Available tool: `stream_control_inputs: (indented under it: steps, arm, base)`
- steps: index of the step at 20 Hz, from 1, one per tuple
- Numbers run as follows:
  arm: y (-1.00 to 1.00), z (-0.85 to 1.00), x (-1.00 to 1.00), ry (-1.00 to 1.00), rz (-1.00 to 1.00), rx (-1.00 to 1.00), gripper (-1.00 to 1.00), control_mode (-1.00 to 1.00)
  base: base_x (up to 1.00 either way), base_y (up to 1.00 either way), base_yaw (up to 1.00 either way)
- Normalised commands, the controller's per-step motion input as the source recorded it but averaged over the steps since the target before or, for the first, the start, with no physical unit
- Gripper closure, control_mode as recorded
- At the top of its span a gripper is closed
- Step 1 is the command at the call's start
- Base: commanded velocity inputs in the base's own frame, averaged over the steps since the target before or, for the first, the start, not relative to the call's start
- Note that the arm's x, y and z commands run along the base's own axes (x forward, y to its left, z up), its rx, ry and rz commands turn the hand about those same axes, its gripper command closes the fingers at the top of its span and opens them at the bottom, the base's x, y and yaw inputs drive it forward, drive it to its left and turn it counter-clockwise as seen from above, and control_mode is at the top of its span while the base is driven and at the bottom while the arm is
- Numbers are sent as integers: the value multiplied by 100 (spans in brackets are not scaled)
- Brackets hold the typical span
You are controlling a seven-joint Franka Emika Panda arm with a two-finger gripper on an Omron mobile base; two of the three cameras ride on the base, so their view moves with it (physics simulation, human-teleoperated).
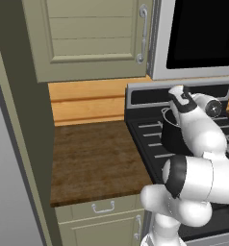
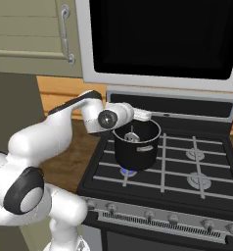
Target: Put the mushroom and squash in the pot. Retrieve the spatula and lightly stir the vegetables in the pot.
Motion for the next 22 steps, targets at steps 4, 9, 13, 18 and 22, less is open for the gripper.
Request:
stream_control_inputs:
  steps: [4,9,13,18,22]
  arm:
    - [4,1,18,-10,3,2,100,-100]
    - [0,1,-57,0,0,0,100,-100]
    - [0,0,-55,0,0,0,100,-100]
    - [0,25,-47,2,-2,0,100,-100]
    - [0,39,-37,7,-3,0,100,-100]
  base:
    - [0,0,0]
    - [0,0,0]
    - [0,0,0]
    - [0,0,0]
    - [0,0,0]
